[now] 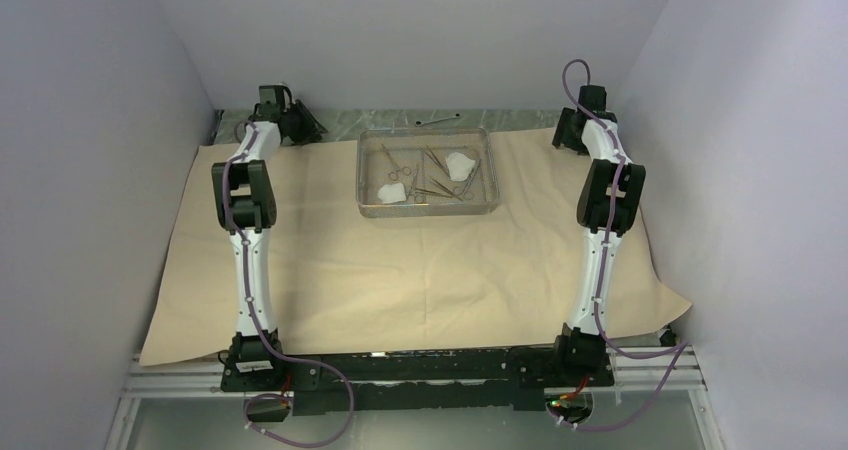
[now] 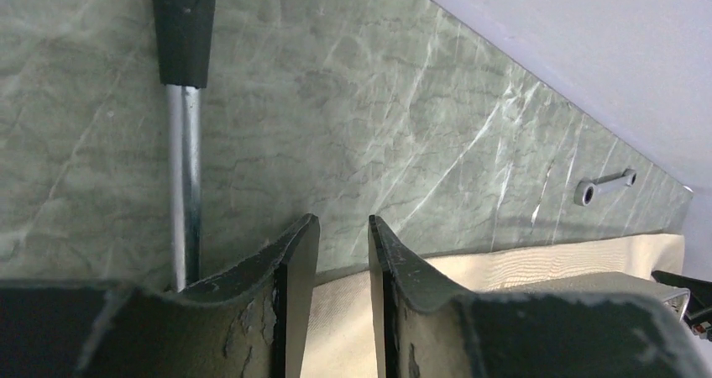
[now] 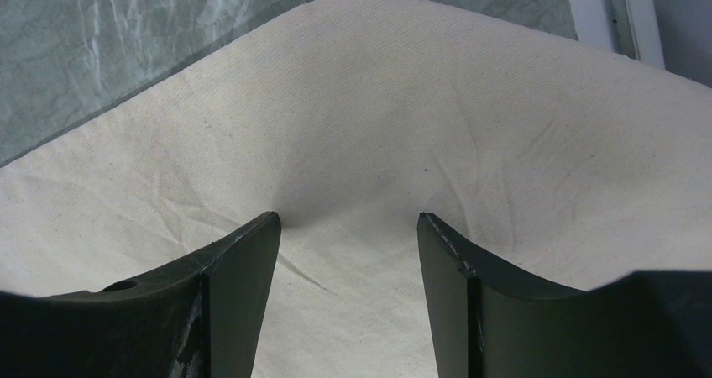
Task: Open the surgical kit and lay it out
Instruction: Move the distractor to the corner of the board.
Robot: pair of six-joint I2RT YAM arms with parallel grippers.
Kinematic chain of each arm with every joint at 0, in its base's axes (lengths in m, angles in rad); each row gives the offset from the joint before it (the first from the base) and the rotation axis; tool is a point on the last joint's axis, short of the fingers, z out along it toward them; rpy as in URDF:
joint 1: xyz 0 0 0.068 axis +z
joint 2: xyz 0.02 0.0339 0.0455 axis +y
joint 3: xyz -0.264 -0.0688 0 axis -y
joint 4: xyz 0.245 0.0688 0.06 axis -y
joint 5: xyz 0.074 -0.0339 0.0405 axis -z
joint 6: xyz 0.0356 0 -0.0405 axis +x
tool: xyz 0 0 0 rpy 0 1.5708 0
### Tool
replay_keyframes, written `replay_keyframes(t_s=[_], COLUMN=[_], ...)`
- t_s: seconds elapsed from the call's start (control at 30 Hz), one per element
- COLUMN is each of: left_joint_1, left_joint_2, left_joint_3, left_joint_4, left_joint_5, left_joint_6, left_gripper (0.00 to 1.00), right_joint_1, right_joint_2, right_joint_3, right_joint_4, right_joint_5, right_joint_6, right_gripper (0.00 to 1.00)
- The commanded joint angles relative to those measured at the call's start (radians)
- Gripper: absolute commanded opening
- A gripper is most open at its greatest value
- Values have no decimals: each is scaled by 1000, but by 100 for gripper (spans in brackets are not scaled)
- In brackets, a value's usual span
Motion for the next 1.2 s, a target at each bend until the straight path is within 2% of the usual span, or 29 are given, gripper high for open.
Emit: replay_keyframes(t_s=[0.0, 0.2, 0.33, 0.6, 0.83, 1.17], left_joint_1=[-1, 23, 69, 148, 165, 164], left_joint_2=[-30, 19, 40, 42, 81, 152], left_joint_3=[13, 144, 175, 150, 151, 164], left_joint_4=[-179, -294, -288, -170, -18, 134], left_joint_5=[-111, -341, -409, -383, -321, -205], left_joint_6=[66, 173, 207, 245, 266, 163], left_gripper=[37, 38, 40, 44, 51, 55], right_joint_1=[-3, -3, -3, -3, -3, -4], right_joint_2=[9, 13, 21, 25, 13, 3], right_joint_3=[-34, -24, -10, -7, -14, -27], right_joint_4=[-55, -64, -71, -78, -82, -82], right_joint_5=[-22, -23, -20, -22, -20, -32], right_joint_6=[35, 37, 33, 34, 24, 33], right_gripper=[64, 64, 63, 63, 63, 63])
